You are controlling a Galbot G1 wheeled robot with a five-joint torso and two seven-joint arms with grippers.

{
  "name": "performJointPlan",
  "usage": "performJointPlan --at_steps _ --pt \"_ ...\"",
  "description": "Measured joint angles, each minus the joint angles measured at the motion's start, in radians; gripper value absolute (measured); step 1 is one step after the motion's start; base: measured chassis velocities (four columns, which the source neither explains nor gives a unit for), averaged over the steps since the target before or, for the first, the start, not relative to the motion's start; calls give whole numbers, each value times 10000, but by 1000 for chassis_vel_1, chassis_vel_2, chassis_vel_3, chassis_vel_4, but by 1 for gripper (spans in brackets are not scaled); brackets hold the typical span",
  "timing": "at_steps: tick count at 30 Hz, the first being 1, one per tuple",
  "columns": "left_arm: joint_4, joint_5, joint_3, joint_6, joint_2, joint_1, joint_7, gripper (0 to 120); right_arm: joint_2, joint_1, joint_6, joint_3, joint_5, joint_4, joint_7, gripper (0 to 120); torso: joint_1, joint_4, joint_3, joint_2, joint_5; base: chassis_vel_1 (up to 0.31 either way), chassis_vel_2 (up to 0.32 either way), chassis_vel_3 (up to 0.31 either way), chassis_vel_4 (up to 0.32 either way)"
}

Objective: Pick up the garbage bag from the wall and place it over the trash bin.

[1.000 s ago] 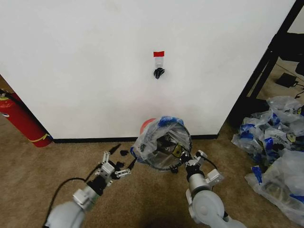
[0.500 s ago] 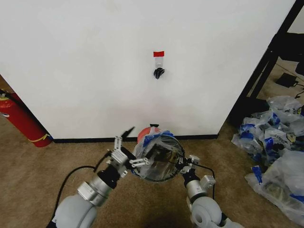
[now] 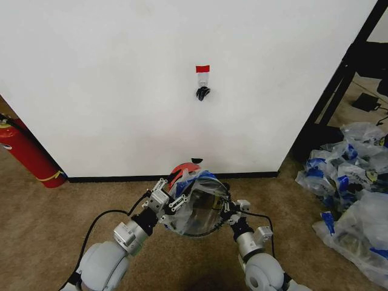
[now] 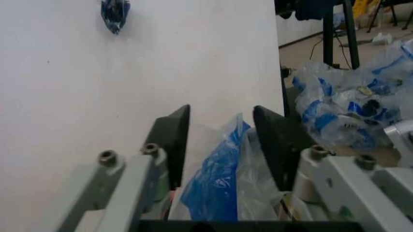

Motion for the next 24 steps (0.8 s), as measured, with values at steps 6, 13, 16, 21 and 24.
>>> performJointPlan --at_steps 6,13,16,21,24 --pt "-49 134 -118 55 24 52 11 14 -4 30 18 15 18 36 37 0 0 0 0 0 -1 0 0 0 0" --pt "-223 265 -268 185 46 242 275 5 29 65 30 17 41 38 55 0 0 0 0 0 -1 0 0 0 0" --pt "-254 334 -275 193 -17 286 323 17 41 51 47 20 40 40 56 0 0 0 0 0 -1 0 0 0 0" --pt "-305 440 -282 180 -86 363 332 32 54 -29 85 48 30 95 51 0 0 0 0 0 -1 0 0 0 0" --pt "-311 534 -304 169 -122 382 327 45 49 -102 113 72 9 150 43 0 0 0 0 0 -1 0 0 0 0"
